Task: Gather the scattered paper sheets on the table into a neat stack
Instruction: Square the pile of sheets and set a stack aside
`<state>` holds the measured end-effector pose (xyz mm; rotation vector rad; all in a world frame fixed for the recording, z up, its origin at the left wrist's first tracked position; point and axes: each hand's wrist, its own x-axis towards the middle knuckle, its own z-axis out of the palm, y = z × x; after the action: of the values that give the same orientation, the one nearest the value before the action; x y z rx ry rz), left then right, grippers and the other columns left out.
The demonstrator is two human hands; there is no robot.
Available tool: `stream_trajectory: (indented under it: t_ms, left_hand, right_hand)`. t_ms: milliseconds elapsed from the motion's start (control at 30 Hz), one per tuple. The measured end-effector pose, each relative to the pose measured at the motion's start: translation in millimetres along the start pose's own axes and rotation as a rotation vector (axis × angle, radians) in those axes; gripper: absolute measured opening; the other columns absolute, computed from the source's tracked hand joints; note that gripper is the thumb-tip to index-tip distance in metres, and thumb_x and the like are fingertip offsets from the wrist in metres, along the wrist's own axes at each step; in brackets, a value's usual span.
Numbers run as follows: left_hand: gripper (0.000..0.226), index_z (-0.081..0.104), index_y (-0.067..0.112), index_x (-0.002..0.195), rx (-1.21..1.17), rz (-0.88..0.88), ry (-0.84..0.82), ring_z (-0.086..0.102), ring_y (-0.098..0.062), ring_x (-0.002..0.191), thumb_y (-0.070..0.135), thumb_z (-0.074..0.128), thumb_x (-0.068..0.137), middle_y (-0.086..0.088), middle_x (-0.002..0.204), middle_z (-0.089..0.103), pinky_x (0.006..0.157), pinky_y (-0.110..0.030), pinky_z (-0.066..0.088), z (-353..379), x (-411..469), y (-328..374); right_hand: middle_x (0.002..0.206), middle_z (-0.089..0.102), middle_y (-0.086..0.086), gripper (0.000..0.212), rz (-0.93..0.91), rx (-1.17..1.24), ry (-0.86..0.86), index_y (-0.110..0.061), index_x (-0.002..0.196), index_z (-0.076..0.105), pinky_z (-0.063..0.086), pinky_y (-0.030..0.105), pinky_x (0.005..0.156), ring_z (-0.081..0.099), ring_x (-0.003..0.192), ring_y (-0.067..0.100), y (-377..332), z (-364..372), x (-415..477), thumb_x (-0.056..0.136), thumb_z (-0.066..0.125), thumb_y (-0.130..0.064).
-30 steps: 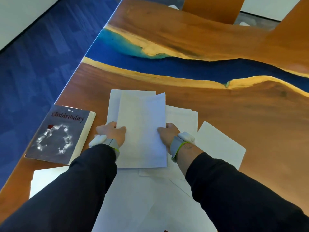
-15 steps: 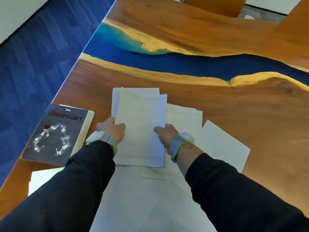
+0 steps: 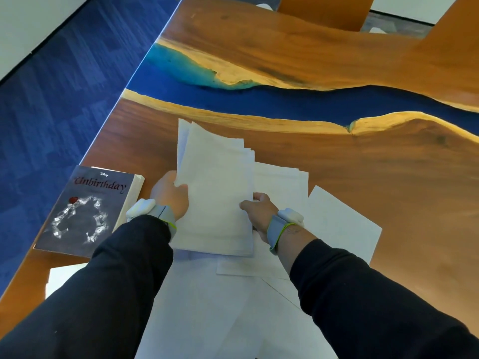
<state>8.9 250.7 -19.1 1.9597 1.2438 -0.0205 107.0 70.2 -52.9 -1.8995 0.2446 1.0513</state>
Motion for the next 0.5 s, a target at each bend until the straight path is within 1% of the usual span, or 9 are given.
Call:
stream_trajectory:
  t_ms: [33, 100, 133, 233, 300, 333, 400, 467, 500]
  left_hand:
    - [0.022, 0.06, 0.012, 0.12, -0.018, 0.022, 0.028, 0.061, -0.029, 0.088, 0.014, 0.047, 0.101, -0.012, 0.107, 0.067, 0.073, -0.033, 0.046, -4.9, 1.3, 1.7]
    - [0.02, 0.059, 0.018, 0.118, -0.044, 0.09, 0.09, 0.056, -0.018, 0.076, 0.016, 0.048, 0.101, -0.004, 0.1, 0.065, 0.063, -0.028, 0.041, -19.3, -3.9, 8.9]
    - [0.019, 0.059, 0.021, 0.116, -0.055, 0.126, 0.118, 0.054, -0.014, 0.073, 0.018, 0.048, 0.101, 0.002, 0.096, 0.063, 0.06, -0.027, 0.038, -26.1, -2.4, 11.1]
    - [0.016, 0.056, 0.032, 0.11, -0.126, 0.215, 0.148, 0.054, -0.003, 0.075, 0.023, 0.049, 0.1, 0.019, 0.086, 0.058, 0.059, -0.022, 0.037, -49.0, -7.5, 23.5]
    - [0.014, 0.055, 0.038, 0.107, -0.192, 0.242, 0.124, 0.058, -0.002, 0.081, 0.027, 0.051, 0.099, 0.021, 0.09, 0.061, 0.061, -0.023, 0.041, -61.9, -14.9, 33.7]
    - [0.013, 0.056, 0.04, 0.105, -0.23, 0.25, 0.1, 0.061, -0.004, 0.083, 0.029, 0.052, 0.098, 0.019, 0.093, 0.064, 0.063, -0.025, 0.044, -66.7, -19.2, 38.6]
    - [0.012, 0.06, 0.039, 0.102, -0.383, 0.255, -0.003, 0.07, -0.011, 0.086, 0.029, 0.056, 0.098, 0.012, 0.1, 0.072, 0.067, -0.03, 0.053, -70.0, -30.4, 48.5]
    - [0.017, 0.063, 0.036, 0.106, -0.59, 0.23, -0.164, 0.075, -0.018, 0.093, 0.022, 0.057, 0.099, 0.004, 0.107, 0.077, 0.074, -0.036, 0.059, -65.6, -40.9, 57.9]
    - [0.019, 0.064, 0.032, 0.11, -0.674, 0.215, -0.255, 0.076, -0.019, 0.094, 0.018, 0.056, 0.101, 0.002, 0.109, 0.077, 0.075, -0.037, 0.061, -59.2, -46.1, 62.0]
  right_hand:
    - [0.12, 0.059, 0.013, 0.059, 0.006, -0.004, 0.012, -0.016, 0.14, 0.04, 0.053, 0.046, 0.093, 0.06, 0.102, 0.033, 1.9, -2.0, 1.6, 0.085, 0.06, -0.026]
    - [0.127, 0.057, 0.019, 0.061, 0.011, -0.017, 0.044, -0.018, 0.142, 0.038, 0.051, 0.038, 0.082, 0.057, 0.094, 0.031, 7.1, -12.0, -6.1, 0.086, 0.059, -0.027]
    - [0.128, 0.057, 0.019, 0.06, 0.015, -0.028, 0.063, -0.018, 0.142, 0.039, 0.049, 0.038, 0.079, 0.057, 0.093, 0.031, 8.9, -15.9, -6.9, 0.086, 0.058, -0.027]
    - [0.123, 0.059, 0.015, 0.049, 0.0, -0.031, 0.121, -0.019, 0.135, 0.046, 0.049, 0.037, 0.083, 0.061, 0.103, 0.034, 17.9, -32.7, -14.5, 0.088, 0.056, -0.029]
    - [0.112, 0.061, 0.011, 0.031, -0.031, 0.002, 0.154, -0.019, 0.117, 0.056, 0.048, 0.038, 0.082, 0.06, 0.093, 0.028, 20.3, -45.2, -20.0, 0.089, 0.053, -0.033]
    - [0.106, 0.062, 0.009, 0.023, -0.039, 0.033, 0.166, -0.02, 0.106, 0.058, 0.048, 0.038, 0.078, 0.057, 0.084, 0.025, 18.5, -51.8, -24.0, 0.09, 0.051, -0.036]
    - [0.096, 0.062, 0.006, 0.031, -0.034, 0.15, 0.143, -0.02, 0.103, 0.057, 0.045, 0.034, 0.067, 0.053, 0.07, 0.019, 14.6, -66.8, -32.0, 0.093, 0.047, -0.048]
    - [0.096, 0.065, 0.002, 0.045, -0.028, 0.281, 0.084, -0.024, 0.109, 0.06, 0.044, 0.034, 0.071, 0.059, 0.075, 0.019, 11.2, -81.7, -39.8, 0.092, 0.041, -0.062]
    - [0.095, 0.068, -0.004, 0.043, -0.049, 0.346, 0.063, -0.032, 0.105, 0.062, 0.043, 0.035, 0.077, 0.056, 0.069, 0.02, 11.5, -91.2, -44.5, 0.091, 0.039, -0.066]
